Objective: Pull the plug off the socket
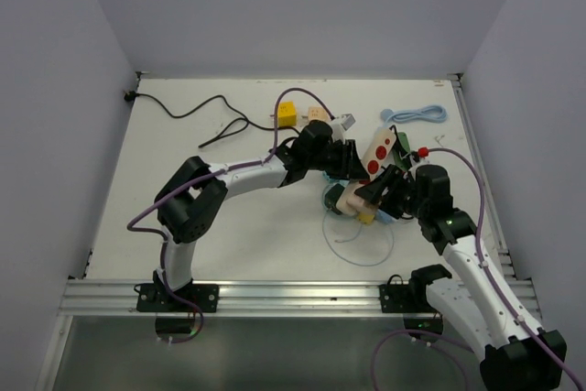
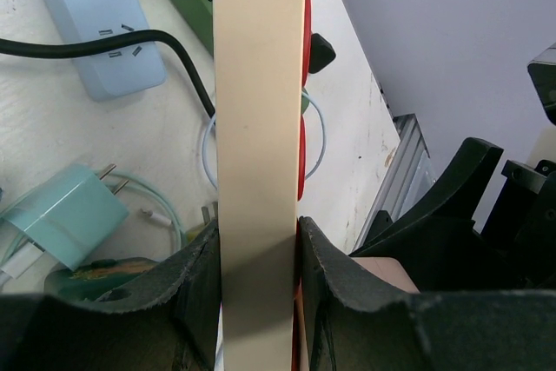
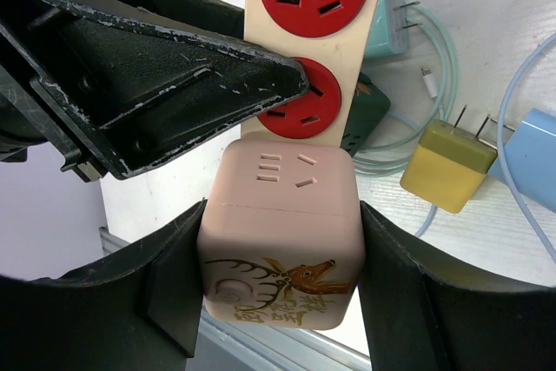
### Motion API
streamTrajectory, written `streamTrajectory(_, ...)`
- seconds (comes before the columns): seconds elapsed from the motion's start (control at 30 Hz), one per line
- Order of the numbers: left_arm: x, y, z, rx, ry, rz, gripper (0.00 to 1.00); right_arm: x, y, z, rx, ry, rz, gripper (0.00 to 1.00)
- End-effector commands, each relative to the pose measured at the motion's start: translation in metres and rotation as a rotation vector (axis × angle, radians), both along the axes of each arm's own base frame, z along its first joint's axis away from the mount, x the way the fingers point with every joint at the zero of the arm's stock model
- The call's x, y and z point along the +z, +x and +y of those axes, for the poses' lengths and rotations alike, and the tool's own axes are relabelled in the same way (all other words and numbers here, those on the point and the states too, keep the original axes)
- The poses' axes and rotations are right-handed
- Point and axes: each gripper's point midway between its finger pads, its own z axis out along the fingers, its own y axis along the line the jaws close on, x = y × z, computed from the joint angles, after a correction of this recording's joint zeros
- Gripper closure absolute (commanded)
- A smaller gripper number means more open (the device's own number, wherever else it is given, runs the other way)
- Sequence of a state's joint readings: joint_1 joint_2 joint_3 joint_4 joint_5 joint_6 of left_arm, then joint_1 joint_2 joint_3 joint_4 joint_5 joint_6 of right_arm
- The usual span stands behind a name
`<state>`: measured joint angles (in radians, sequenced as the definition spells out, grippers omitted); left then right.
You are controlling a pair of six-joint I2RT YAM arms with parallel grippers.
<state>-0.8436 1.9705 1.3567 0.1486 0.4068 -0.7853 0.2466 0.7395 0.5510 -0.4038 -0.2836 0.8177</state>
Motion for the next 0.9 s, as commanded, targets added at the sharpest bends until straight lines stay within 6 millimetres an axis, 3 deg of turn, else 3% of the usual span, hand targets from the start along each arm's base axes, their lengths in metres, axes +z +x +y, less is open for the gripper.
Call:
streamTrajectory(0.0, 0.083, 0.006, -0.013, -0.011, -0.168, -0.138, 0.76, 0.015, 0.002, 0.003, 0.034, -0.008, -0.064, 0.80)
streamTrajectory(0.03, 0.081, 0.004, -0.014, -0.024, -0.168, -0.131, 0.68, 0.017, 0.002, 0.002, 0.036, -0.013, -0.070, 0.82)
streamTrajectory(0.13, 0.082, 0.003, -0.016, -0.041, -0.173, -0.131, 0.58, 0.023, 0.003, 0.003, 0.054, -0.020, -0.099, 0.85)
streamTrajectory(0.17, 0.083, 0.002, -0.017, -0.045, -0.178, -0.128, 0.48, 0.025, 0.003, 0.004, 0.060, -0.016, -0.109, 0.86)
streamTrajectory(0.33, 0.084, -0.003, -0.024, -0.083, -0.196, -0.119, 0.35, 0.026, 0.003, 0.006, 0.076, -0.014, -0.113, 0.89)
streamTrajectory(0.4, 0.084, -0.003, -0.027, -0.093, -0.192, -0.113, 0.34, 0.028, 0.003, 0.006, 0.078, -0.014, -0.120, 0.89)
streamTrajectory(0.63, 0.042, -0.005, -0.031, -0.107, -0.078, -0.074, 0.34, 0.052, 0.003, 0.007, 0.088, 0.003, -0.205, 0.91)
streamTrajectory(0.87, 0.030, 0.003, -0.034, -0.085, -0.043, -0.076, 0.38, 0.064, -0.001, 0.009, 0.105, 0.020, -0.237, 0.92)
